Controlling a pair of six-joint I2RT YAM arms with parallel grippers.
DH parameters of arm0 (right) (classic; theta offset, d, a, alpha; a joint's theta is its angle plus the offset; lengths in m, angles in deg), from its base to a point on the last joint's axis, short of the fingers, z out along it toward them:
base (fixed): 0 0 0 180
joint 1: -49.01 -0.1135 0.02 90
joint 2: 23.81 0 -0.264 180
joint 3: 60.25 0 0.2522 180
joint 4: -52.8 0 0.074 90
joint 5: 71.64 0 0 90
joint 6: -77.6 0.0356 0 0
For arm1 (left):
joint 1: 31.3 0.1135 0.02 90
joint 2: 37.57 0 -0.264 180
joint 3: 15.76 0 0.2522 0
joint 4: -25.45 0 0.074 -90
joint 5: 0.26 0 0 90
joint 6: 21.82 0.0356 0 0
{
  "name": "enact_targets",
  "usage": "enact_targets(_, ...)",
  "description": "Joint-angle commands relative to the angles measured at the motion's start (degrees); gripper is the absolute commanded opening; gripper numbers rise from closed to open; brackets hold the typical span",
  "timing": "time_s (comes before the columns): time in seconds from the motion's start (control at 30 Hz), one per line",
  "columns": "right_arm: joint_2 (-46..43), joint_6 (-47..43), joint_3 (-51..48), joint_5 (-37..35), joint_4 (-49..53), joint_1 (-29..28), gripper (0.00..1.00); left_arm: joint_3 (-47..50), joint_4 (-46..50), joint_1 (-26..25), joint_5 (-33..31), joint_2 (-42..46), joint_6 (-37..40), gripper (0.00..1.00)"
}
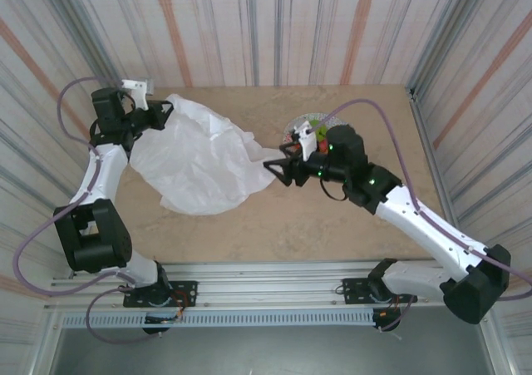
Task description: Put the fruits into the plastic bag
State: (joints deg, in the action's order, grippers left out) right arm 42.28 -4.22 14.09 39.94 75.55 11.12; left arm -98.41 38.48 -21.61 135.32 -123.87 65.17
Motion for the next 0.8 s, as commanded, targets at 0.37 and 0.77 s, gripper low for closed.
enact_targets(0.37,28.8,-7.3,6.8,9.6,-4.1,9.7,0.78,1.3,-1.5,-3.5,7.9,3.9,6.0,0.0)
enact_targets(0.77,43.1,-3.9,15.4,14.1,-9.0,8.7,0.71,1.7,-1.2,-4.6,7.5,3.7,6.6,0.0)
